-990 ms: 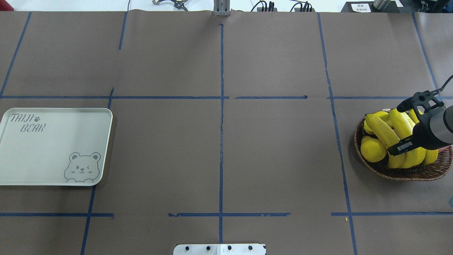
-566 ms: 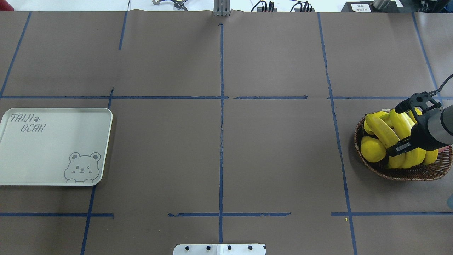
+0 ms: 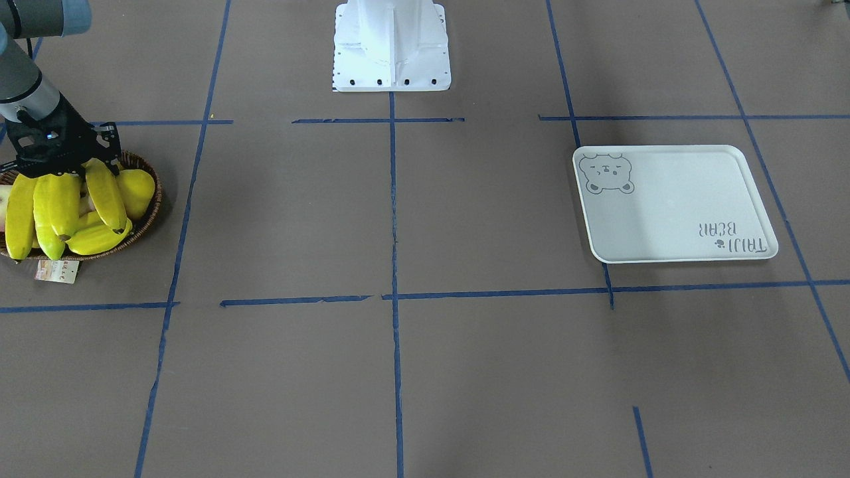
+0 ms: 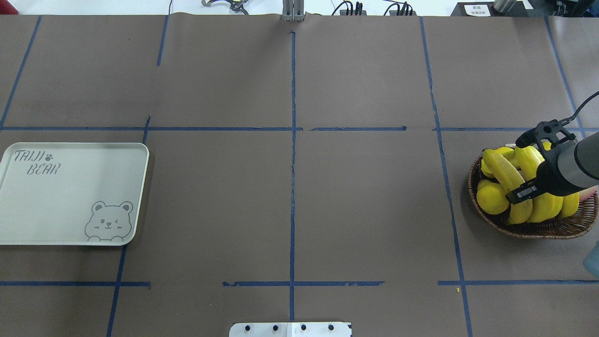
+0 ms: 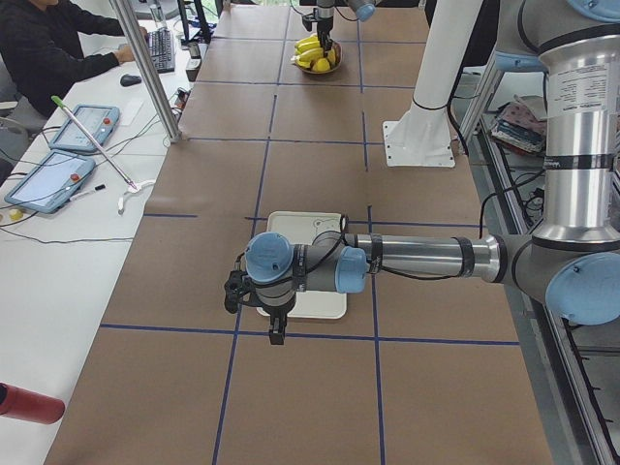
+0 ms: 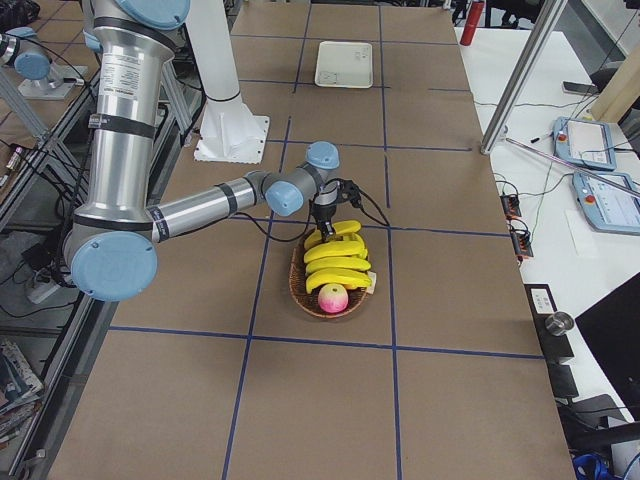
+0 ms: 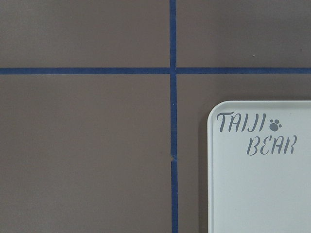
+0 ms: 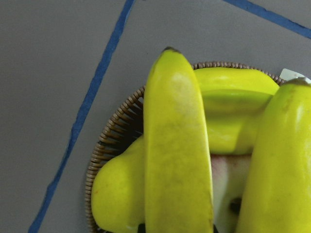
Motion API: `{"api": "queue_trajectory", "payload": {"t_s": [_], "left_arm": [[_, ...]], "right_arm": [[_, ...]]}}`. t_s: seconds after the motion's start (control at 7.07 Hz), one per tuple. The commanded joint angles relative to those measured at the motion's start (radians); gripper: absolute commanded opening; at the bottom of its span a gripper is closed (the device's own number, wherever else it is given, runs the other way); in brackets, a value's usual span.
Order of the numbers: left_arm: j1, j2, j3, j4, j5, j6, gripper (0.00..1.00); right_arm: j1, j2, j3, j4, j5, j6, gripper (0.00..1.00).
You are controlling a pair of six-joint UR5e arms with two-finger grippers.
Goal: Transfer all bananas from basket to plate
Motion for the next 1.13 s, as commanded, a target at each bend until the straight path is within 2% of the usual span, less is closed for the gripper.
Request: {"api": "queue_trajectory", "payload": {"t_s": [0.0, 0.42, 0.57, 0.71, 0.85, 0.99], "left_arm": [[0.000, -0.002, -0.002, -0.001, 0.000, -0.016, 1.00], [0.000, -0.005, 0.000, 0.001, 0.000, -0.018, 1.00], [0.000, -0.006, -0.002, -0.001, 0.000, -0.039, 1.00], [0.000, -0.006, -0.008, -0.001, -0.002, -0.050, 1.00], [0.000, -0.008, -0.009, -0.001, -0.002, -0.052, 1.00], [0.000, -0.009, -0.011, -0.001, -0.002, -0.052, 1.00]], "right_arm": [[0.003, 0.001, 0.009, 0.001, 0.002, -0.005, 0.18], [0.030, -0.028, 0.105, -0.029, 0.035, -0.016, 0.10], [0.059, -0.057, 0.180, -0.095, 0.073, -0.017, 0.10], [0.087, -0.057, 0.272, -0.220, 0.113, -0.017, 0.10], [0.114, -0.048, 0.370, -0.356, 0.115, -0.023, 0.10], [0.134, -0.014, 0.428, -0.456, 0.121, -0.048, 0.10]]}}
